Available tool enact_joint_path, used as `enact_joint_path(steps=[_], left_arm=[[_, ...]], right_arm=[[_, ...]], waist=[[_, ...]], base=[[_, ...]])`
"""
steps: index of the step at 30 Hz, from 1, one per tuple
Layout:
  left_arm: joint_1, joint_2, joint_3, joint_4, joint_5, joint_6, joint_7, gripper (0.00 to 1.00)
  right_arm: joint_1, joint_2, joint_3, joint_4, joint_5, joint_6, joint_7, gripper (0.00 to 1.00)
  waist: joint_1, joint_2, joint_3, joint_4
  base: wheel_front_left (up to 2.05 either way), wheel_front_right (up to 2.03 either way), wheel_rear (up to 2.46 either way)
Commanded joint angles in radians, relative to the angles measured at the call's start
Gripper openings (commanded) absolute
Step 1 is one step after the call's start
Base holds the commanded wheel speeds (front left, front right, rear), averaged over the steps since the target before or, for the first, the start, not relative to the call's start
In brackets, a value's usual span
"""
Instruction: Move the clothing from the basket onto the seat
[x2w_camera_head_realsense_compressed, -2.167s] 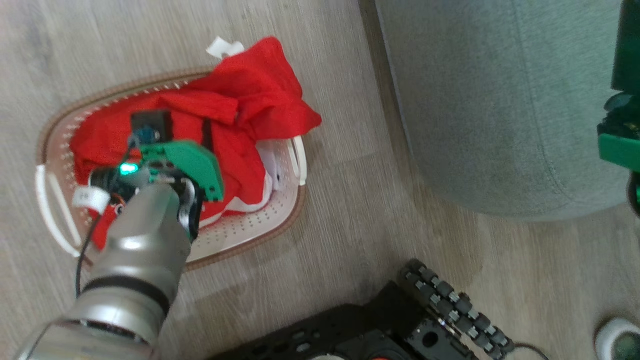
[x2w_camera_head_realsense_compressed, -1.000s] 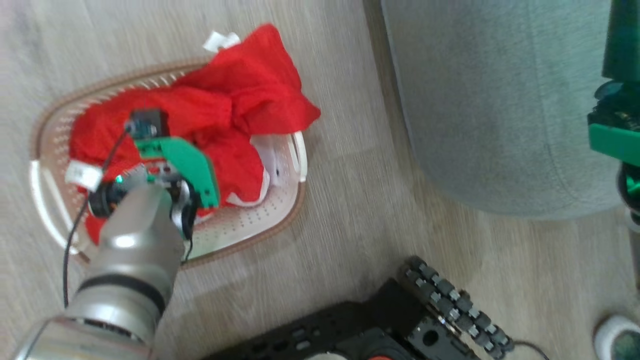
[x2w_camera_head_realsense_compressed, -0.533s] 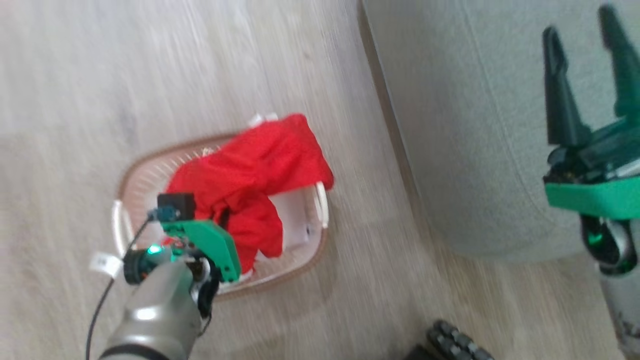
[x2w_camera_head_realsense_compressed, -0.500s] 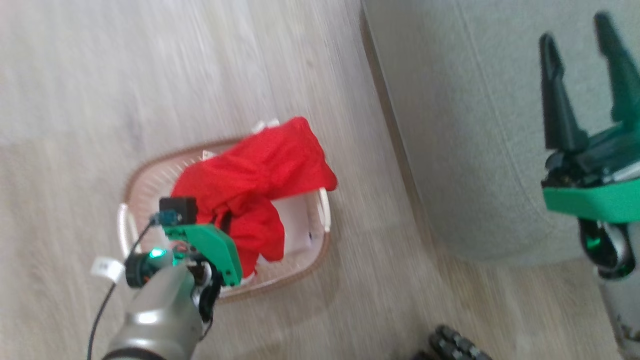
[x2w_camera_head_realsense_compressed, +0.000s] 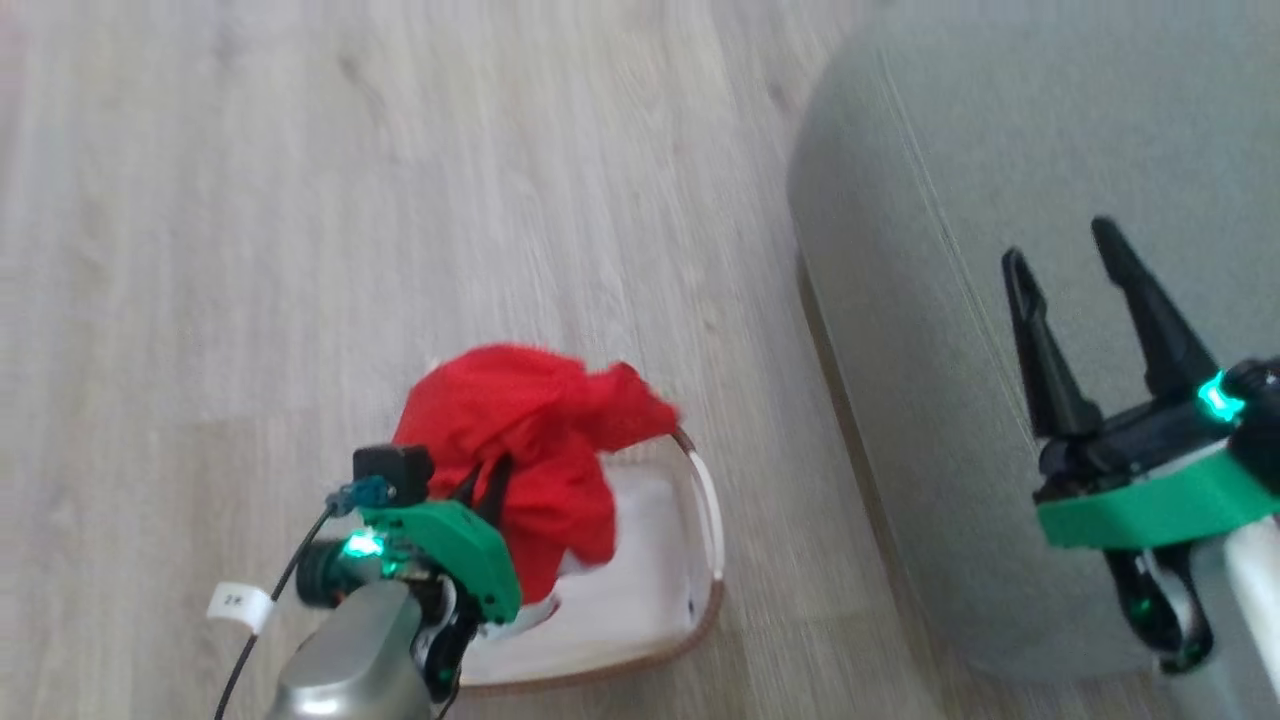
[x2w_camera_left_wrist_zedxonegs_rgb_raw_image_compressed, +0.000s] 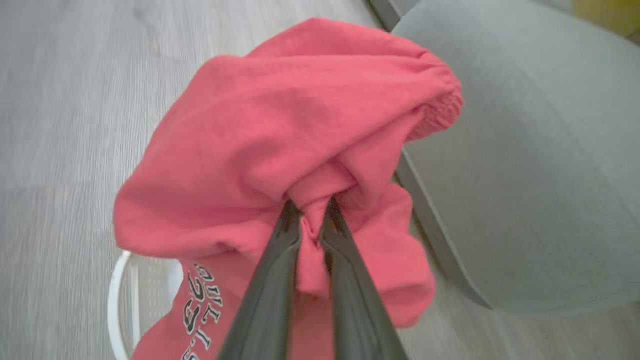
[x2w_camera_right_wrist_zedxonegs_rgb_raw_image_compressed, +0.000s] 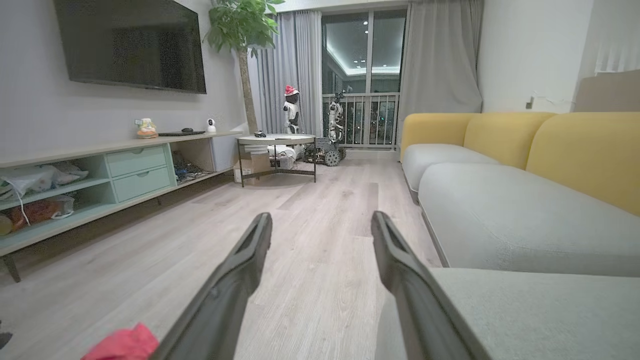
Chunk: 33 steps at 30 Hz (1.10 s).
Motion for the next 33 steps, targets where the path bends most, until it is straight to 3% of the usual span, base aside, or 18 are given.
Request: enact_joint_path(steps=[1, 13, 23, 33], left_arm=[[-0.016, 0.027, 0.038, -0.051, 0.012, -0.003, -0.02, 0.0], [0.013, 0.06, 0.074, -0.42, 0.09, 0.018, -0.016, 0.0], [-0.054, 0.086, 0.063, -0.7, 0.098, 0.043, 0.083, 0.0], [-0.04, 0.102, 0.057, -0.828, 0.083, 0.063, 0.141, 0.0]], right_arm=[[0.002, -0.004, 0.015, -0.025, -0.007, 0.0, -0.005, 1.0], [0.068, 0.026, 0.055, -0.003, -0.022, 0.0, -0.005, 1.0], [0.084, 0.028, 0.104, 0.003, -0.006, 0.0, -0.005, 1.0], [0.074, 0.019, 0.159, 0.012, 0.019, 0.0, -0.005, 1.0]], waist=[[0.0001, -0.0001, -0.056, 0.04], [0.0001, -0.0001, -0.142, 0.079], [0.0001, -0.0001, -0.155, 0.087], [0.0001, -0.0001, -0.156, 0.08]], base=[[0.0, 0.0, 0.0], [0.0, 0.0, 0.0], [0.0, 0.0, 0.0], [0.0, 0.0, 0.0]])
